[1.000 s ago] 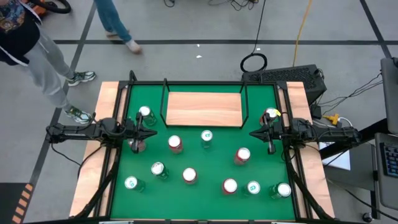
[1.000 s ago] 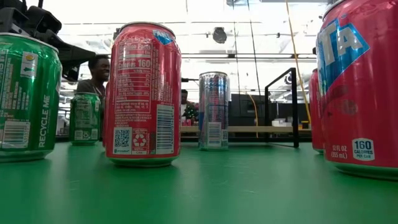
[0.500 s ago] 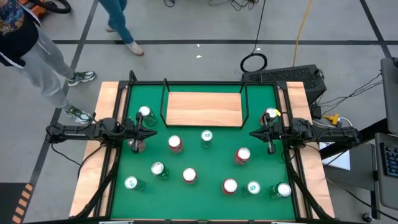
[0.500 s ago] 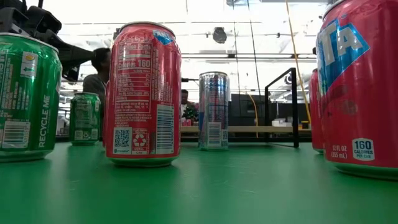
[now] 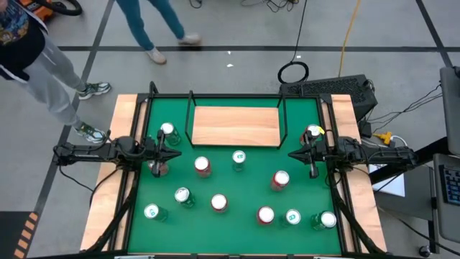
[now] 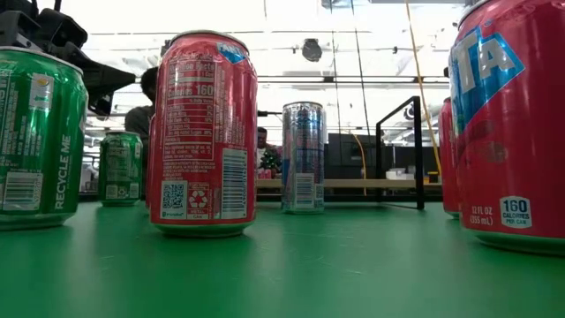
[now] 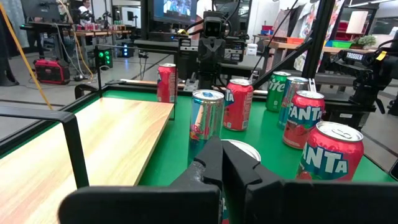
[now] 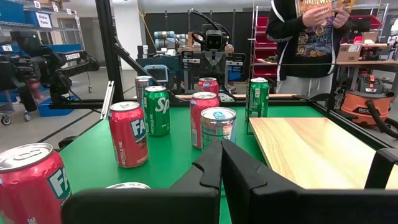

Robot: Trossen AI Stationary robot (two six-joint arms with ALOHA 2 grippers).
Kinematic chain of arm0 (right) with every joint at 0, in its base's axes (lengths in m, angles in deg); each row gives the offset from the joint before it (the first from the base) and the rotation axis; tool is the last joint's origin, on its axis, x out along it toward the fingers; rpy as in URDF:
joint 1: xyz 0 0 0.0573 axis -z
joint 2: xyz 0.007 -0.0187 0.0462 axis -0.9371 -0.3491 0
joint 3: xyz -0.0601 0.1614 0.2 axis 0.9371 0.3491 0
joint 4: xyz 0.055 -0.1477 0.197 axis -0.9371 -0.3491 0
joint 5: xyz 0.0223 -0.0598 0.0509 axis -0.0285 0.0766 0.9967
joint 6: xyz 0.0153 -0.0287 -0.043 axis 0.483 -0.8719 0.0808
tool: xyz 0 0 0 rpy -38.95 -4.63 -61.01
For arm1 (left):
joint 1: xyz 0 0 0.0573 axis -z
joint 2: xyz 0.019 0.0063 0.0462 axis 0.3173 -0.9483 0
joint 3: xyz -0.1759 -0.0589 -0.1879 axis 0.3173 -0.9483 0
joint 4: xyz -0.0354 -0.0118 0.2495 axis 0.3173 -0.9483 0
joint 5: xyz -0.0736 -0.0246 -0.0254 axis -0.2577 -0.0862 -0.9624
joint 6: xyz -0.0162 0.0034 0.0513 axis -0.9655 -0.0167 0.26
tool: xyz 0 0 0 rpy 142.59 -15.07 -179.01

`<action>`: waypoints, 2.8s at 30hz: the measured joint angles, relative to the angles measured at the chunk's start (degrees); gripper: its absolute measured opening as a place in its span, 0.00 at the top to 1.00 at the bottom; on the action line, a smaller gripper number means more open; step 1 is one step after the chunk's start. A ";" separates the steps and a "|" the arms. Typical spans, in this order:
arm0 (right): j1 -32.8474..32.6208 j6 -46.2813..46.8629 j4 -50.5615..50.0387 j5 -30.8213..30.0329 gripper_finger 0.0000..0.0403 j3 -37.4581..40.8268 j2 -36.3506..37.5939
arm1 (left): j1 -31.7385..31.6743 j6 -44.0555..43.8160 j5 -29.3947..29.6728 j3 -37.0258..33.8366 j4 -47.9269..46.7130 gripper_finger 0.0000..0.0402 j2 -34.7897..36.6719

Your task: Place canned beverage on shelf

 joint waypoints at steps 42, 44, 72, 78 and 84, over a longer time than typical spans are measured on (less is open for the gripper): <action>0.00 0.00 0.01 -0.02 1.00 0.00 0.02 | 0.01 -1.53 7.74 31.18 -11.31 1.00 -16.05; -0.02 0.00 0.01 -0.02 1.00 0.00 0.02 | 0.01 -1.53 7.76 35.02 -12.48 1.00 -19.10; -0.02 0.00 0.05 -0.02 1.00 0.00 0.02 | 0.01 -2.96 5.71 66.68 -20.77 1.00 -49.67; 0.00 -0.09 0.51 -0.04 1.00 -0.28 0.02 | 0.00 -4.52 3.00 69.77 -20.90 1.00 -54.42; 0.00 4.86 -1.23 0.06 1.00 -3.56 -0.29 | -0.01 -4.52 2.85 72.69 -21.07 1.00 -57.82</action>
